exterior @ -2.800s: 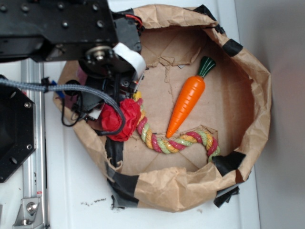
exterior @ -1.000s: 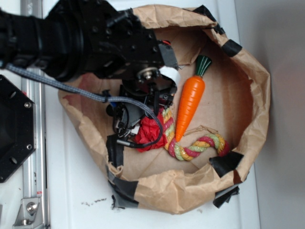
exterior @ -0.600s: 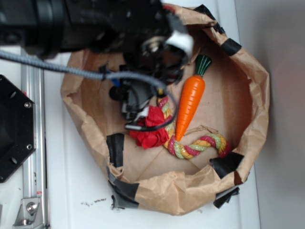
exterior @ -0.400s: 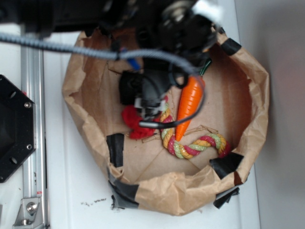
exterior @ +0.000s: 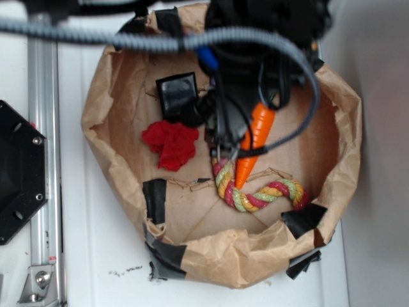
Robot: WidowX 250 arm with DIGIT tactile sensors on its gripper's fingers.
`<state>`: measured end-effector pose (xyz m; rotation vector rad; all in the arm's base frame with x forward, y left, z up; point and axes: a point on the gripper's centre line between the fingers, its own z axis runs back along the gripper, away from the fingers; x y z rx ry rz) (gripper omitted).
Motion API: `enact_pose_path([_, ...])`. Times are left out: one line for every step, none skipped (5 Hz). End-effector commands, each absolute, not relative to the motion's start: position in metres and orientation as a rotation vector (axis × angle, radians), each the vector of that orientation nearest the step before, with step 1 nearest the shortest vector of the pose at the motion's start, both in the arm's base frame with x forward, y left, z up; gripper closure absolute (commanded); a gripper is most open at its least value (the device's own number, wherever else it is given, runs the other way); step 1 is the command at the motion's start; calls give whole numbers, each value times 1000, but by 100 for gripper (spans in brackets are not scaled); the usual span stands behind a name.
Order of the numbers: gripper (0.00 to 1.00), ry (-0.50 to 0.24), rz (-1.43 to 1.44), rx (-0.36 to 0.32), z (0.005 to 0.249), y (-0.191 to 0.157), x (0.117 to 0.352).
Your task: Grab the black box.
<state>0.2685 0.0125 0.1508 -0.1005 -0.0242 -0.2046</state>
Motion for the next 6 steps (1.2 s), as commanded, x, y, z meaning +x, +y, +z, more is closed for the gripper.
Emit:
enact_pose_path([0, -40, -321, -90, 133, 9, 245])
enact_pose_path([0, 16, -328, -46, 109, 16, 233])
enact_pose_path([0, 43, -350, -30, 97, 23, 226])
enact_pose_path([0, 73, -378, 6, 80, 32, 225])
enact_pose_path([0, 91, -341, -4, 74, 41, 228])
enact_pose_path([0, 87, -284, -41, 70, 48, 230])
